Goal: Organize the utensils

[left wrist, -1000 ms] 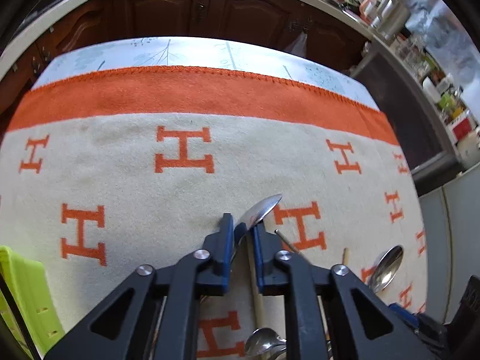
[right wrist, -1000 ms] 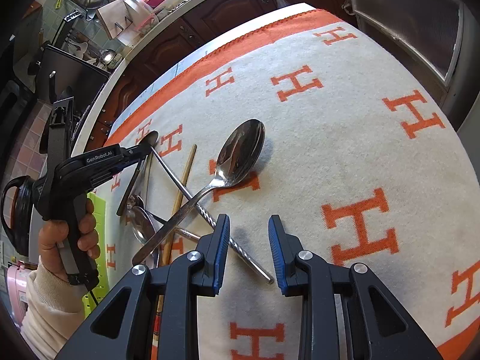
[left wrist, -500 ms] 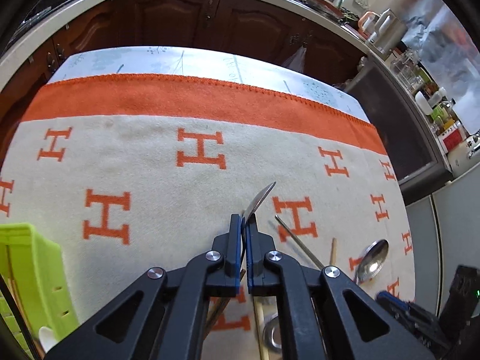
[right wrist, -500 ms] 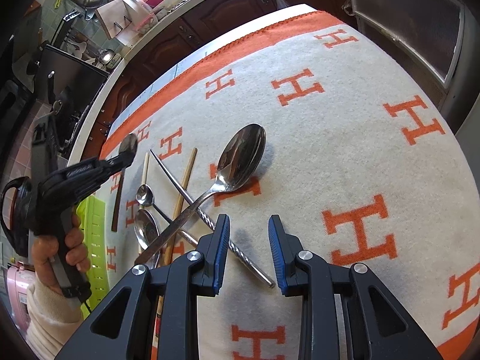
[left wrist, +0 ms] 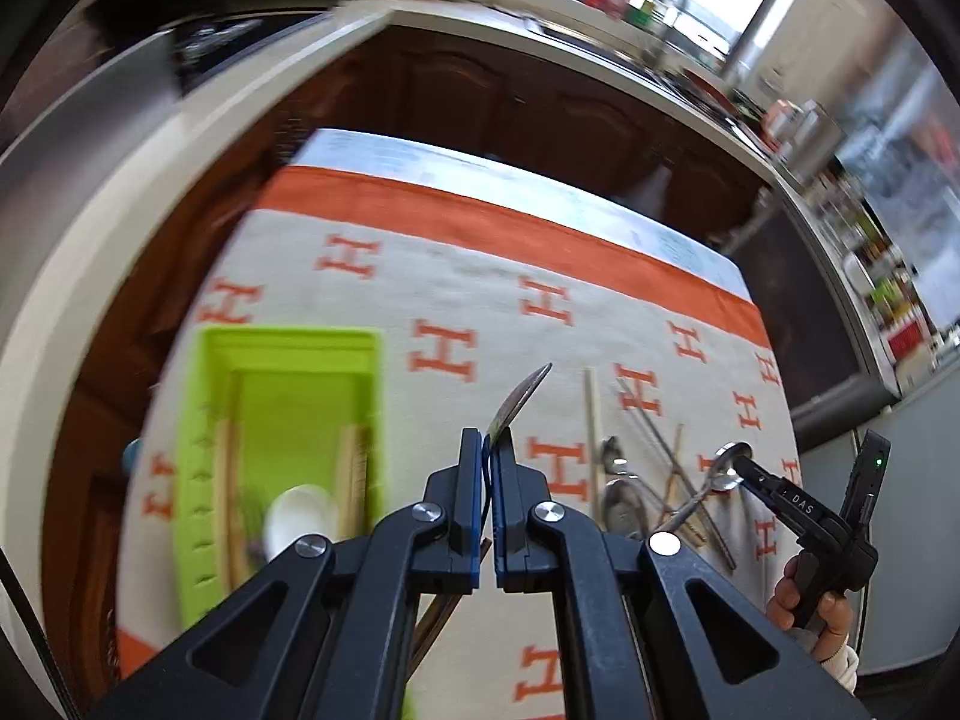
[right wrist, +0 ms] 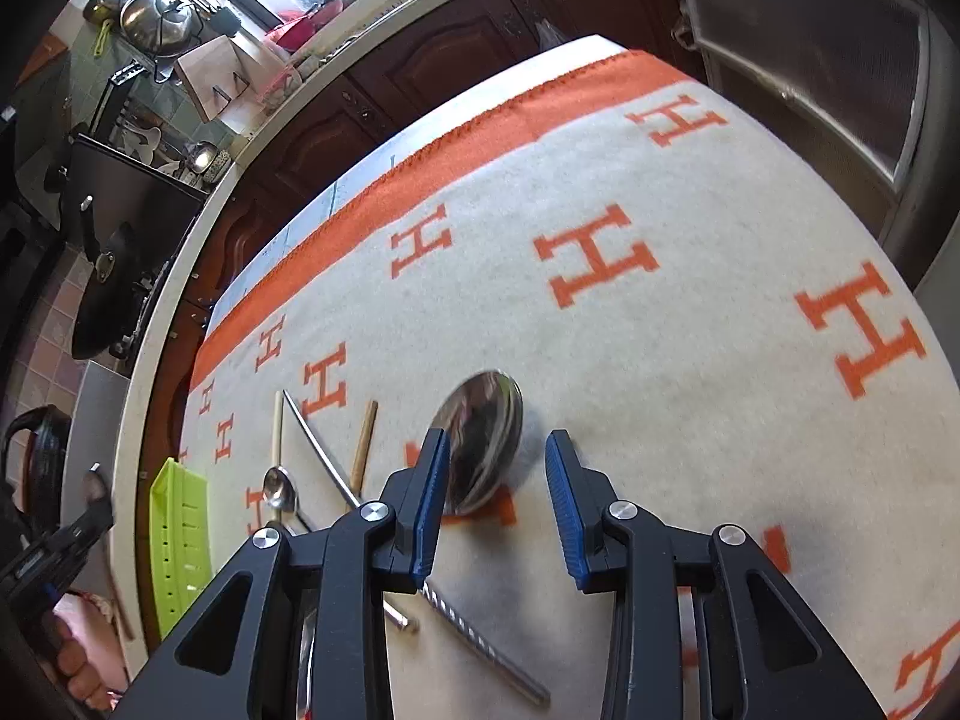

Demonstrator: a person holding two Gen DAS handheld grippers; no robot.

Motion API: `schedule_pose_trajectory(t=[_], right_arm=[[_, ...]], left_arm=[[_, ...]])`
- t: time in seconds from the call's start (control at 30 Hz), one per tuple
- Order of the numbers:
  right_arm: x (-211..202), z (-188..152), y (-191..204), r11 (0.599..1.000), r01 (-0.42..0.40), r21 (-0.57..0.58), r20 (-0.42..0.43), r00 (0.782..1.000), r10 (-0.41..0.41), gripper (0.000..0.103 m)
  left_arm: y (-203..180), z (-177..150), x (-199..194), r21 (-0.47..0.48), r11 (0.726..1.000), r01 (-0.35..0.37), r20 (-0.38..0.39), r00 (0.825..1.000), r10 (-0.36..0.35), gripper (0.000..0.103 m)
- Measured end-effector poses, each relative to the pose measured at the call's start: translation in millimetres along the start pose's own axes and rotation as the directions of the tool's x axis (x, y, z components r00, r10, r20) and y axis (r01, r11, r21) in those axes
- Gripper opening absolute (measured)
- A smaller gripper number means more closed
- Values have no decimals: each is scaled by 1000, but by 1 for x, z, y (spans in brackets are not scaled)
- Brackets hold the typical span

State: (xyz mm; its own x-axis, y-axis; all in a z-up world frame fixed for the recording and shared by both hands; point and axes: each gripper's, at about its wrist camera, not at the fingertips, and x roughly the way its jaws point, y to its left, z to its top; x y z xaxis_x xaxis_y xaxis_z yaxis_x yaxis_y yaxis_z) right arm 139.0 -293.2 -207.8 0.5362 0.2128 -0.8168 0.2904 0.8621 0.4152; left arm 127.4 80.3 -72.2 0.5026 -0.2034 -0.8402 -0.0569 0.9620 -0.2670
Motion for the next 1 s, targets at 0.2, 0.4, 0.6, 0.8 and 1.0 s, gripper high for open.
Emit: schedule_pose_trajectory(t=[0.2,0.4,0.6,0.8,1.0], right_arm=[[14,0,14,997,-37,-60,20,999,38,6],[-8,0,21,987,-147,-69,112,982,154,3],[-54,0,39,974,-194,-120,212,953,216,3],[-90,-4,66,950,-266,-163,236,925,299,3],[-130,-20,105,911,-345,-226,181,904,387,3]], left_arm=[[63,-23,-14,-136,979,-154,15,987,157,0],[93,-45,8,-241,954,-178,-34,984,175,0],[96,-62,26,-253,950,-184,-66,983,173,1],[96,-72,25,-242,947,-210,-75,977,197,13],[88,-78,-11,-191,960,-206,1,978,210,36]])
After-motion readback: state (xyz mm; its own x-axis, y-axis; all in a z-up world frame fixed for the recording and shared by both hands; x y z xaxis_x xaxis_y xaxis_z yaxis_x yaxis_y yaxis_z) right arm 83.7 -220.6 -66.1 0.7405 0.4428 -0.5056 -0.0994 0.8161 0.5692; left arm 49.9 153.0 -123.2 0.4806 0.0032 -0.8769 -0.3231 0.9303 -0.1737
